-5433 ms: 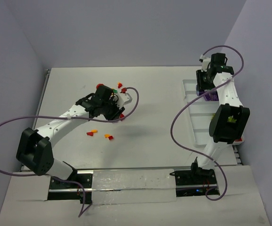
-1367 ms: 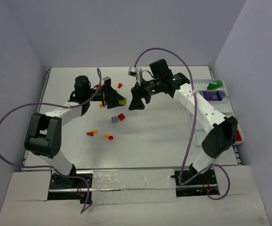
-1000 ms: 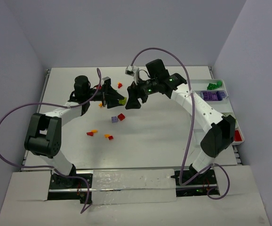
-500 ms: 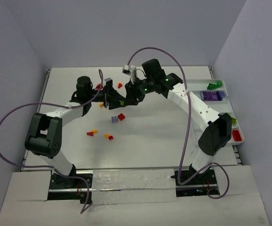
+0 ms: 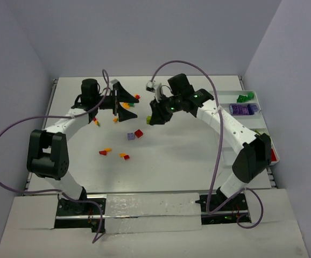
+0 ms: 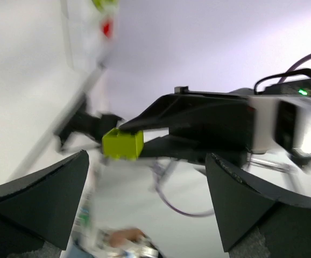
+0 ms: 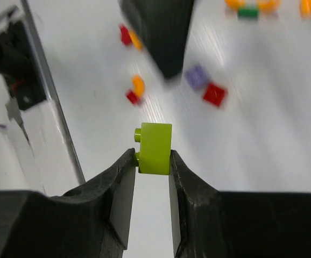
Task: Sort the legos into containers by color
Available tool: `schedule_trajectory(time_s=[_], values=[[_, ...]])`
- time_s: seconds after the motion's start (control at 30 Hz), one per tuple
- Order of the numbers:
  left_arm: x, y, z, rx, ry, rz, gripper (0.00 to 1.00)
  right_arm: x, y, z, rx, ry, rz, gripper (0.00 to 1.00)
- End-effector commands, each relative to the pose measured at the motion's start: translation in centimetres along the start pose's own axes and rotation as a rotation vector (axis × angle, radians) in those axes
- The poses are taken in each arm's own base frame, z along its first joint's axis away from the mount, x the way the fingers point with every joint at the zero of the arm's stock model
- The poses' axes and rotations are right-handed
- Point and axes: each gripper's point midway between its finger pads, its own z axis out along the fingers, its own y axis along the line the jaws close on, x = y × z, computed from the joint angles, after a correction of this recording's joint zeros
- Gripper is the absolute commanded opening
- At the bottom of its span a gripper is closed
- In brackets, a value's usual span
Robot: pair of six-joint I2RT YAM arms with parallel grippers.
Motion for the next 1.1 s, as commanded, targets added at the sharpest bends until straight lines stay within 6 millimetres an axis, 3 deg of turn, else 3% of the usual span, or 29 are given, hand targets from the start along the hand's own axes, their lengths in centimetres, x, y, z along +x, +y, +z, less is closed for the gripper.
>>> schedule_trajectory(time_s=[0.0,0.13,0.3,0.4,0.5,0.6,0.87,1.07], values=[[-4.5,-0.4,-3.2,-0.266,-0.267,0.435,0.99,5.5,-4.9,-7.0,0.220,0.052,0.064,0.00],[-6.6,1.0,-5.0,-0.557,-0.384,0.691,0.99,14.3,-11.4,-14.8,0.472,0.187,0.256,0.00],[-7.3,2.9,-5.8,-0.788,-0.407,0.889,0.99,23.4,-14.7,-22.9,0.669,0.382,0.423,0.00],[-7.3,4.1,-6.1,-0.840,-0.360,0.944,0.99,26.7,-16.2,-25.5,0.720,0.486,0.501,0.00],[-7.2,4.4,-6.2,-0.842,-0.344,0.986,0.99,28.2,-18.0,-26.4,0.732,0.544,0.564,0.00],[-6.9,4.9,-6.1,-0.837,-0.311,1.000,0.99,28.8,-18.8,-25.9,0.710,0.562,0.604,0.00],[-6.9,6.8,-6.5,-0.889,-0.251,1.011,0.99,29.2,-20.1,-22.4,0.609,0.568,0.666,0.02],[-7.0,8.2,-6.5,-0.901,-0.219,0.980,0.99,29.6,-20.5,-20.5,0.570,0.586,0.685,0.10]])
